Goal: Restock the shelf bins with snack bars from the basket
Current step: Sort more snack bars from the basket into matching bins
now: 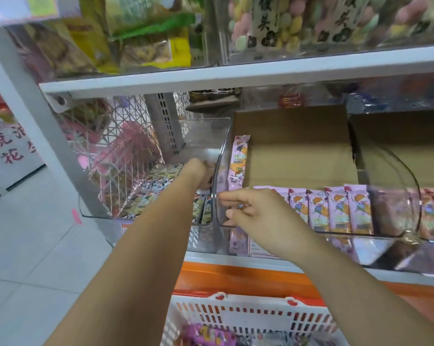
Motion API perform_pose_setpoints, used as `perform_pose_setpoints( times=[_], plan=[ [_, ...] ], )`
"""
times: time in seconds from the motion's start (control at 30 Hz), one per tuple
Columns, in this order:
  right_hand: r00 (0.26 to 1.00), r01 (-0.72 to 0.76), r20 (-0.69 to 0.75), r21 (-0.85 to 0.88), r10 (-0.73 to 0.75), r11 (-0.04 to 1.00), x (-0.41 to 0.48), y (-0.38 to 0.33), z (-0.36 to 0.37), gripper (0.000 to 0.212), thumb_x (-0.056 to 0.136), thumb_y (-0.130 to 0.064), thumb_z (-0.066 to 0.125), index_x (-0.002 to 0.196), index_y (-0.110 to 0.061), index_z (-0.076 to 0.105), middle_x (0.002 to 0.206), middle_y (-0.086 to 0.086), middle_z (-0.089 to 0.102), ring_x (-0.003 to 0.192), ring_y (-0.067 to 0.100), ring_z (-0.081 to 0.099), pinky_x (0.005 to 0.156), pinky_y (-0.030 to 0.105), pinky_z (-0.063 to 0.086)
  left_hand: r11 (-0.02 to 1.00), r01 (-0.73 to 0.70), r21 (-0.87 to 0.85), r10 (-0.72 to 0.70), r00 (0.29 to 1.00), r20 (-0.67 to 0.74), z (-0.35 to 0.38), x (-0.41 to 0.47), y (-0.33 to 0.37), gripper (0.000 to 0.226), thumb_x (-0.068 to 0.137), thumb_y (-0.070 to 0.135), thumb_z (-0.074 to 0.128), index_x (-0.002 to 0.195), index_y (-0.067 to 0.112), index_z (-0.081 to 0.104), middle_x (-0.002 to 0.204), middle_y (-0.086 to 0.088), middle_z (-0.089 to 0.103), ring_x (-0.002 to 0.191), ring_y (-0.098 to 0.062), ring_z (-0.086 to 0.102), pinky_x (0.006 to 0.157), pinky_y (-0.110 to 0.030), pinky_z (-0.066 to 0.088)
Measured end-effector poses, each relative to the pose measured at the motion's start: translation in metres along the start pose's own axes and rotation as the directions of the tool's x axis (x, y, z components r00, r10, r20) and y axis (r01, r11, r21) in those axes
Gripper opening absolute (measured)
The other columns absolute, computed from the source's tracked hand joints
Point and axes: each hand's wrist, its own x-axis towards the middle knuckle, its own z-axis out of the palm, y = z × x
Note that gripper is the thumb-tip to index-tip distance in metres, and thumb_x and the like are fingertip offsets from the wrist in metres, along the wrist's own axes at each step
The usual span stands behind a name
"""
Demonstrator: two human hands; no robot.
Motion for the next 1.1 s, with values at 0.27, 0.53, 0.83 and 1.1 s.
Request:
perform_pose_setpoints(
  times=[0.27, 0.53, 0.83, 1.1],
  plan=[
    [1.0, -0.015, 0.0, -0.049, 0.015, 0.999, -0.001, 0.002, 0.002, 0.038, 0.093, -0.014, 0.057, 0.129, -0.028, 0.058, 0.125, -0.014, 0.062, 0.092, 0.01, 0.065, 0.094, 0.028, 0.048, 0.991, 0.014, -0.133, 0.007, 0.989, 0.15, -0.011, -0.01, -0.003, 0.018, 0.097, 0.0, 0.043, 0.103, -0.004, 0.06, 0.077, -0.012, 0.062, 0.065, -0.021, 0.059, 0.053, -0.029, 0.053],
    [1.0, -0.025, -0.01, 0.017, 0.025, 1.0, -0.002, 0.002, 0.003, 0.036, 0.094, -0.011, 0.055, 0.126, -0.025, 0.06, 0.121, -0.012, 0.063, 0.092, 0.009, 0.064, 0.084, 0.021, 0.05, 0.998, -0.036, -0.06, 0.04, 0.996, 0.074, -0.02, -0.024, 0.008, 0.026, 0.099, 0.004, 0.037, 0.117, 0.005, 0.055, 0.104, -0.008, 0.061, 0.086, -0.019, 0.056, 0.063, -0.027, 0.048],
    [0.864, 0.39, -0.177, -0.357, -0.472, 0.849, -0.05, 0.006, 0.037, 0.018, 0.084, -0.015, 0.056, 0.093, -0.015, 0.071, 0.079, -0.008, 0.064, 0.065, -0.004, 0.049, 0.067, 0.011, 0.043, 0.81, -0.579, -0.097, 0.54, 0.8, -0.262, -0.052, -0.178, -0.065, 0.023, 0.095, 0.002, 0.048, 0.111, 0.016, 0.057, 0.093, 0.004, 0.066, 0.081, -0.004, 0.064, 0.078, -0.016, 0.051],
    [0.859, 0.047, 0.407, -0.669, 0.312, 0.742, -0.128, 0.12, 0.079, 0.032, 0.096, -0.02, 0.043, 0.122, -0.02, 0.06, 0.111, 0.002, 0.067, 0.092, 0.021, 0.063, 0.08, 0.032, 0.051, 0.902, -0.293, 0.318, 0.301, 0.953, 0.024, -0.019, -0.204, -0.234, 0.02, 0.097, 0.016, 0.051, 0.112, 0.016, 0.064, 0.102, 0.01, 0.063, 0.096, -0.009, 0.059, 0.075, 0.0, 0.035]
  ],
)
